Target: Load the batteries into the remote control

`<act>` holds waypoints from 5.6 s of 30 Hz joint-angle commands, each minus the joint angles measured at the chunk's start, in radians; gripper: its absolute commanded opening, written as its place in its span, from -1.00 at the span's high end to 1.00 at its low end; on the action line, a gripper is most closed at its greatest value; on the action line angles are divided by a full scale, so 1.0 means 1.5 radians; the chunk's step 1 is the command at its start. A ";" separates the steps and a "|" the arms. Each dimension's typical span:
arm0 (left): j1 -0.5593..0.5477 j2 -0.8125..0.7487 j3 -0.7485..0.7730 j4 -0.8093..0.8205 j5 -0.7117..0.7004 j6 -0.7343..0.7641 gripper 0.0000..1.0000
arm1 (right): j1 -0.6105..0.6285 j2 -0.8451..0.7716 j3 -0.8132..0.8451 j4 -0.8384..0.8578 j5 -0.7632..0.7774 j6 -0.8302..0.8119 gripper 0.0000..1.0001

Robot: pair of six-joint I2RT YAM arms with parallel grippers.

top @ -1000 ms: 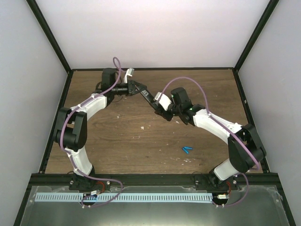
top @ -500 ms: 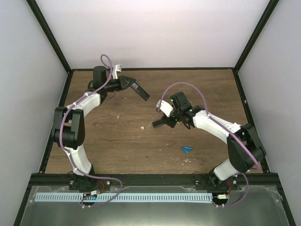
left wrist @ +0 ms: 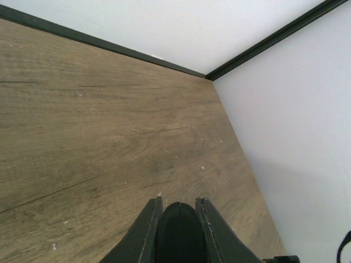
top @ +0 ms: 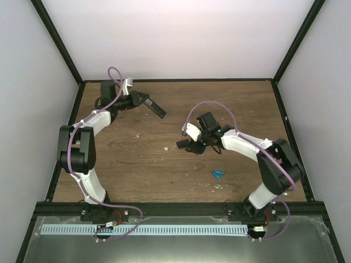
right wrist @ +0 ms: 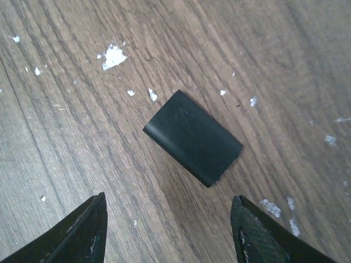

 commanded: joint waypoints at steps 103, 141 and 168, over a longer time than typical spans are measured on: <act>0.143 -0.090 -0.066 -0.025 -0.002 0.045 1.00 | 0.137 0.396 0.415 -0.050 0.257 0.101 -0.45; 0.143 -0.083 -0.063 -0.041 0.006 0.049 1.00 | 0.058 0.224 0.142 -0.047 0.290 0.168 -0.47; 0.005 -0.191 -0.179 -0.067 0.023 0.033 1.00 | 0.049 -0.089 0.040 -0.435 0.110 0.648 -0.28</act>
